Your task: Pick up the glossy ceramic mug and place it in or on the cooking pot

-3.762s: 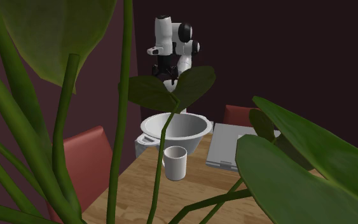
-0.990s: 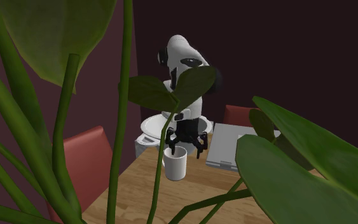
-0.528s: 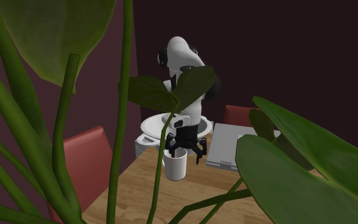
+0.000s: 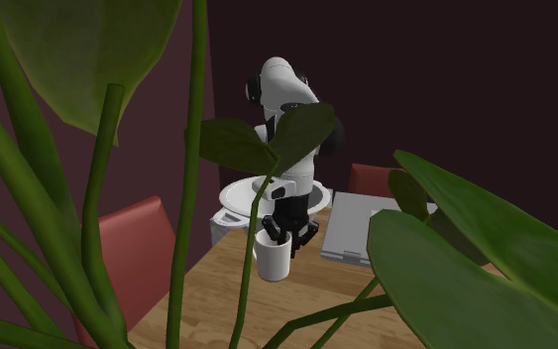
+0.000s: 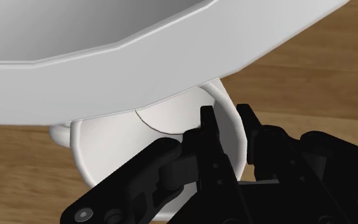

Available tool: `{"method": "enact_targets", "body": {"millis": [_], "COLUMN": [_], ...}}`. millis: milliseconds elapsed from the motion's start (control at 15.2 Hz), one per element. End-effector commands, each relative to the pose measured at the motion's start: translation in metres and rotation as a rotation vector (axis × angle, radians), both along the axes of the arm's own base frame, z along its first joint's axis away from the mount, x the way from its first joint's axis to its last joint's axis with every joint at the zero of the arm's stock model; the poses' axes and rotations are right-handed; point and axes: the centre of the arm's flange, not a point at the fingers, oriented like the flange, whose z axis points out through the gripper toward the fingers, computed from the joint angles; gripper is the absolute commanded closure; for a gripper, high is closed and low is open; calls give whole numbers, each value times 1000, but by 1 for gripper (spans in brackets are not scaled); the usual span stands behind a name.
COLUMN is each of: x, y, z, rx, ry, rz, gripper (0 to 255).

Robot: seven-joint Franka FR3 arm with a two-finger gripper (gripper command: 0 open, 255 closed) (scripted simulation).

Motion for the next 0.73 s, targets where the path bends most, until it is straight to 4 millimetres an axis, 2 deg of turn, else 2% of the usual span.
{"method": "enact_targets", "body": {"millis": [0,396,660], "x": [0,0,0], "y": [0,0,0], "z": [0,0,21], "rx": [0,0,0], "ry": [0,0,0], "rz": [0,0,0], "gripper": [255,255,255]}}
